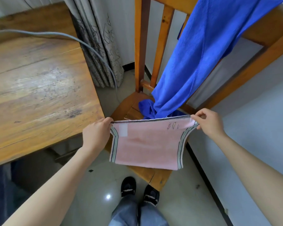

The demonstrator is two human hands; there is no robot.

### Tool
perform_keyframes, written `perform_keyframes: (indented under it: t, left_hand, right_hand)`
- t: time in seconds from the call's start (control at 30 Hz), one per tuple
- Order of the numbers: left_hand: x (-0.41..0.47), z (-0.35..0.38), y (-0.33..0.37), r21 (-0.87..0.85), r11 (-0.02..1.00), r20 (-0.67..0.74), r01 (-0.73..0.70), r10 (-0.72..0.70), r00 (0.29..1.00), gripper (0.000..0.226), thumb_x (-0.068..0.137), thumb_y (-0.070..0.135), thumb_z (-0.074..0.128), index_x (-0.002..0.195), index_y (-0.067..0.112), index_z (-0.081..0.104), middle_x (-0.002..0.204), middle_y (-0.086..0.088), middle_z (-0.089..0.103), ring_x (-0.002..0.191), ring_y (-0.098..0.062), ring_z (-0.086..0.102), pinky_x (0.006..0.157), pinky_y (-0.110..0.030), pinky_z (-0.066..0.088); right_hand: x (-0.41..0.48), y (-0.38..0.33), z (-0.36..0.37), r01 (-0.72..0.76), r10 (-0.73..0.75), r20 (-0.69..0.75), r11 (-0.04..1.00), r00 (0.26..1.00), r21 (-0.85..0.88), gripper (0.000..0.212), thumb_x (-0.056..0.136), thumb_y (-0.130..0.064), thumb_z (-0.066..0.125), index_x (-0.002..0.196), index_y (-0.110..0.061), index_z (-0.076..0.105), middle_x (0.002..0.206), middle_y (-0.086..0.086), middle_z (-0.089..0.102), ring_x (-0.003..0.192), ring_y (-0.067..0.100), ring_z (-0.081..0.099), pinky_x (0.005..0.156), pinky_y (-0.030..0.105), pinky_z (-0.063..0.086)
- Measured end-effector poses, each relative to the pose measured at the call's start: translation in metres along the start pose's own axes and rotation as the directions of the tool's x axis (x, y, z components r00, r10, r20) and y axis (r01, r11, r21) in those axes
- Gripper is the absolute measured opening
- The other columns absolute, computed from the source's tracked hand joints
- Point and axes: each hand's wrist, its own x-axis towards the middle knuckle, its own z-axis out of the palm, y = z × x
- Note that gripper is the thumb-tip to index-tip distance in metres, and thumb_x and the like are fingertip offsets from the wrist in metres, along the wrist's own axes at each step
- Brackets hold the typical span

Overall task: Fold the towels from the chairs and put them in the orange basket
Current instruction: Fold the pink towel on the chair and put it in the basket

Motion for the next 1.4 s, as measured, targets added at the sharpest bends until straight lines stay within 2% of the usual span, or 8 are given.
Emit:
perform_keyframes:
  t: [0.23,0.43,0.63,0.83,1.07,1.13,1.27,1.4]
  left_hand:
    - [-0.012,0.029,-0.004,-0.087,0.994,0.028,-0.063,0.066,0.997,0.022,0.080,-0.005,0.062,0.099,0.004,0.069,0.100,-0.014,0.071,0.073,-0.037,0.069,0.057,-0.042,0.058]
    - [-0.041,0.059,-0.033,-0.100,0.982,0.117,-0.157,0.169,0.979,0.031,0.062,-0.011,0.076,0.091,0.002,0.071,0.091,-0.014,0.072,0.070,-0.032,0.070,0.052,-0.035,0.056]
    - [-0.057,0.090,-0.057,-0.066,0.984,0.210,-0.166,0.176,0.962,0.035,0.079,0.020,0.042,0.083,0.007,0.074,0.092,-0.009,0.074,0.075,-0.028,0.072,0.054,-0.035,0.057]
    - [-0.079,0.116,-0.076,0.009,0.960,0.241,-0.282,0.271,0.932,0.037,0.070,0.015,0.040,0.079,0.010,0.075,0.088,-0.007,0.075,0.070,-0.025,0.072,0.047,-0.027,0.054]
    - [-0.081,0.152,-0.077,0.026,0.980,0.424,-0.199,0.169,0.890,0.055,0.029,-0.012,0.085,0.078,0.009,0.075,0.089,-0.006,0.075,0.068,-0.024,0.072,0.037,-0.026,0.049]
    - [-0.084,0.155,-0.075,0.023,0.980,0.452,-0.197,0.166,0.877,0.052,0.038,-0.015,0.080,0.084,0.009,0.074,0.095,-0.007,0.074,0.078,-0.025,0.072,0.043,-0.029,0.053]
    - [-0.080,0.163,-0.072,0.047,0.998,0.601,-0.040,0.004,0.799,0.045,0.084,-0.001,0.045,0.124,0.015,0.057,0.144,0.001,0.043,0.131,-0.025,0.039,0.096,-0.034,0.046]
    - [-0.069,0.170,-0.070,-0.050,0.964,0.650,0.260,-0.166,0.741,0.035,0.094,0.018,0.045,0.127,0.015,0.055,0.146,-0.002,0.041,0.127,-0.024,0.043,0.100,-0.030,0.041]
  right_hand:
    - [-0.005,0.019,0.009,-0.018,0.017,0.079,1.000,0.997,0.006,0.031,0.084,-0.011,0.066,0.113,-0.004,0.061,0.101,0.004,0.053,0.091,0.018,0.052,0.076,0.024,0.038]
    - [-0.037,0.060,0.040,-0.139,0.139,0.006,0.986,0.990,0.087,0.011,0.083,-0.001,0.063,0.087,0.007,0.069,0.100,0.021,0.062,0.090,0.031,0.058,0.077,0.022,0.037]
    - [-0.066,0.085,0.092,-0.370,0.373,0.009,0.916,0.928,0.158,0.024,0.080,0.005,0.060,0.104,0.003,0.066,0.111,0.020,0.060,0.093,0.029,0.057,0.079,0.026,0.038]
    - [-0.087,0.096,0.111,-0.564,0.561,0.107,0.765,0.821,0.310,0.040,0.082,0.001,0.060,0.121,-0.005,0.052,0.103,0.012,0.059,0.092,0.026,0.055,0.079,0.034,0.044]
    - [-0.082,0.108,0.128,-0.561,0.552,0.104,0.820,0.828,0.113,0.036,0.089,-0.003,0.052,0.125,-0.003,0.049,0.108,0.017,0.063,0.088,0.024,0.052,0.070,0.030,0.043]
    - [-0.081,0.109,0.131,-0.542,0.535,0.114,0.839,0.837,0.049,0.034,0.090,-0.003,0.049,0.125,-0.004,0.049,0.111,0.017,0.063,0.086,0.024,0.050,0.062,0.027,0.037]
    - [-0.077,0.113,0.140,-0.545,0.536,0.189,0.838,0.823,-0.001,0.035,0.090,-0.009,0.051,0.125,-0.006,0.048,0.113,0.014,0.061,0.087,0.023,0.052,0.069,0.028,0.039]
    - [-0.073,0.116,0.145,-0.601,0.575,0.279,0.799,0.769,0.010,0.040,0.088,-0.008,0.052,0.128,-0.008,0.047,0.122,0.012,0.058,0.095,0.024,0.053,0.079,0.031,0.043]
